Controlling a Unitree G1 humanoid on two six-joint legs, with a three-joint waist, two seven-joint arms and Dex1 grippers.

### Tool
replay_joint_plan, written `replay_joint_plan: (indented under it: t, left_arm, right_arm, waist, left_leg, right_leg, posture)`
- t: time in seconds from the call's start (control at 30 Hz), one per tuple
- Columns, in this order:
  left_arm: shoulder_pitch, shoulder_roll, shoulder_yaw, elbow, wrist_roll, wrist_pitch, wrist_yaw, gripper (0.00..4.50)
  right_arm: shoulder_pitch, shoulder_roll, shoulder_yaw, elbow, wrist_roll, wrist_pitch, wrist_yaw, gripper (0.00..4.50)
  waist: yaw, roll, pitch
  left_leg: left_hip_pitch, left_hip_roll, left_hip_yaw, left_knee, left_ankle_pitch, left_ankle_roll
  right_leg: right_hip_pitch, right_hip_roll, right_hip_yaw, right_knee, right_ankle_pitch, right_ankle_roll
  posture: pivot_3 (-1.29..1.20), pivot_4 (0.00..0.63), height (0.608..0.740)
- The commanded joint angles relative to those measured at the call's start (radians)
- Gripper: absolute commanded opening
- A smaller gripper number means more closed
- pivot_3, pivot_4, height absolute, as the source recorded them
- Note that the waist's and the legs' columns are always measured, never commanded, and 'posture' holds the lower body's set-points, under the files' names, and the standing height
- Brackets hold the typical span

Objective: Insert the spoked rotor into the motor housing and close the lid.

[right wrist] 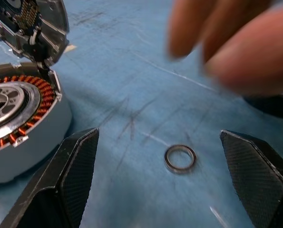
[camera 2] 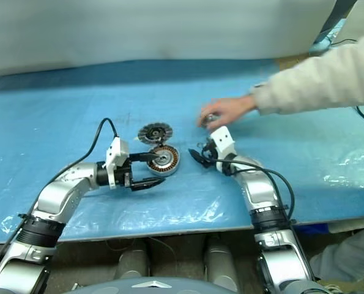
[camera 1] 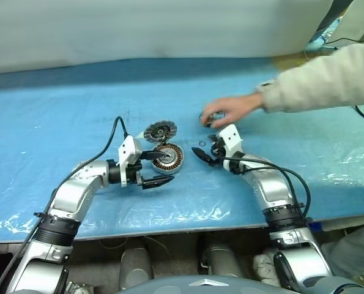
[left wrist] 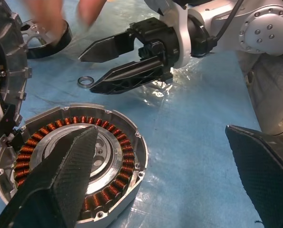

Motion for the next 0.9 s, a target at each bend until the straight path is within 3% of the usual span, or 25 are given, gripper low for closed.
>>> replay_joint_plan:
  t: [0.03,0.4,0.9]
  left_arm:
    - [0.008,0.013,0.025,-0.022,0.001,-0.032,-0.003,4.50]
    - [0.035,0.029,0.039,-0.028,0.001,-0.030,0.004,4.50]
    - [0.012,0.039,0.039,0.003,-0.002,-0.017,-0.019,4.50]
  right_arm:
    - [-0.004,-0.006,0.013,0.033,-0.014,-0.044,-0.012,4.31]
    - [0.044,-0.104,-0.018,-0.087,0.057,0.014,0.048,4.31]
    - [0.021,-0.078,-0.008,-0.078,0.060,0.004,0.010,4.31]
  waist:
    - [0.002,0.000,0.000]
    - [0.001,0.000,0.000]
    - [0.000,0.000,0.000]
  left_leg:
    - [0.000,0.000,0.000,0.000,0.000,0.000]
    - [0.000,0.000,0.000,0.000,0.000,0.000]
    - [0.000,0.000,0.000,0.000,0.000,0.000]
  right_leg:
    - [0.000,0.000,0.000,0.000,0.000,0.000]
    - [0.000,-0.001,0.000,0.000,0.000,0.000]
    - [0.000,0.000,0.000,0.000,0.000,0.000]
  posture:
    - [0.00,0.150,0.740]
    - [0.00,0.150,0.740]
    - [0.00,0.150,0.740]
